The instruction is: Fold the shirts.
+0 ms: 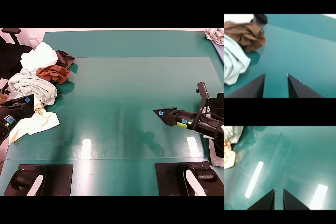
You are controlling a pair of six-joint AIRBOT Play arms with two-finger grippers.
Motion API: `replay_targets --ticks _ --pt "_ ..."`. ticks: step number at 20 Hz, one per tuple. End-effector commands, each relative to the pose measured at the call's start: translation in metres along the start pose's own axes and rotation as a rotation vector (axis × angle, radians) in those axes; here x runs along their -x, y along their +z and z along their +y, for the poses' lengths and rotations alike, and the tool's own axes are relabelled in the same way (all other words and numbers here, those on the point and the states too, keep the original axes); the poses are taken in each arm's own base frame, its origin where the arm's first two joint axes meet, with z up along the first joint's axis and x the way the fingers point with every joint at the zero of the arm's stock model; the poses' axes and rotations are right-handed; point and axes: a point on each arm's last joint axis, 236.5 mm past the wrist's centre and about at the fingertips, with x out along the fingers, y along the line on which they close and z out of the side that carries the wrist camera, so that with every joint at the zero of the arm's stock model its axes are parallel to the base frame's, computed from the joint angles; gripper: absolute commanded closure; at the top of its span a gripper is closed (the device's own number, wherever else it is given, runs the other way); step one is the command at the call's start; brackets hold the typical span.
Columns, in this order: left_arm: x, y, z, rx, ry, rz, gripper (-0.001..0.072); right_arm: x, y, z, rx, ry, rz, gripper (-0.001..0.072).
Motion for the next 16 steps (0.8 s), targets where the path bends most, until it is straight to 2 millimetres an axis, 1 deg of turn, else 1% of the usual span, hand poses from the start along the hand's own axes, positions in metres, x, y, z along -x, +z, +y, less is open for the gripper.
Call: replay_targets --ticks 1,2,3,5,6,7,8,9,10,11,12,14,15,16 --pt "0.002 0.020 -0.009 0.138 -0.037 -0.069 0.0479 -0.009 0.009 0.001 -0.086 0.036 -0.009 0.0582" --pt "0.002 0.024 -0.011 0.160 -0.041 -0.074 0.0678 -0.010 0.013 0.001 -0.088 0.036 -0.005 0.0582" --pt "0.000 0.029 -0.012 0.160 -0.039 -0.073 0.0678 -0.011 0.018 0.001 -0.085 0.037 -0.005 0.0582" --pt "-0.005 0.047 -0.019 0.149 -0.037 -0.079 0.0677 -0.012 0.029 0.005 -0.055 0.048 0.004 0.0582" --pt "-0.009 0.057 -0.019 0.118 -0.016 -0.072 0.0677 -0.013 0.035 0.007 -0.043 0.052 0.006 0.0582" --pt "-0.017 0.065 -0.015 0.078 0.034 -0.041 0.0678 -0.013 0.042 0.008 -0.037 0.054 0.003 0.0581" --pt "-0.028 0.069 -0.003 0.047 0.114 0.019 0.0677 -0.015 0.049 0.009 -0.034 0.055 -0.001 0.0581" --pt "-0.039 0.071 0.013 0.026 0.208 0.087 0.0677 -0.016 0.055 0.010 -0.030 0.058 0.000 0.0581" --pt "-0.050 0.075 0.034 -0.008 0.311 0.151 0.0658 -0.017 0.060 0.012 -0.027 0.064 0.005 0.0581" --pt "-0.061 0.079 0.049 -0.036 0.375 0.204 0.0407 -0.018 0.064 0.012 -0.026 0.066 0.006 0.0581" --pt "-0.073 0.083 0.066 -0.056 0.432 0.251 0.0036 -0.019 0.068 0.012 -0.026 0.064 0.003 0.0580" --pt "-0.095 0.088 0.112 -0.036 0.557 0.329 0.0013 -0.020 0.070 0.011 -0.030 0.065 0.003 0.0579" --pt "-0.103 0.087 0.134 0.006 0.604 0.355 0.0013 -0.020 0.068 0.010 -0.029 0.062 0.007 0.0579" --pt "-0.109 0.081 0.158 0.070 0.643 0.391 0.0012 -0.021 0.065 0.009 -0.034 0.064 0.013 0.0579"
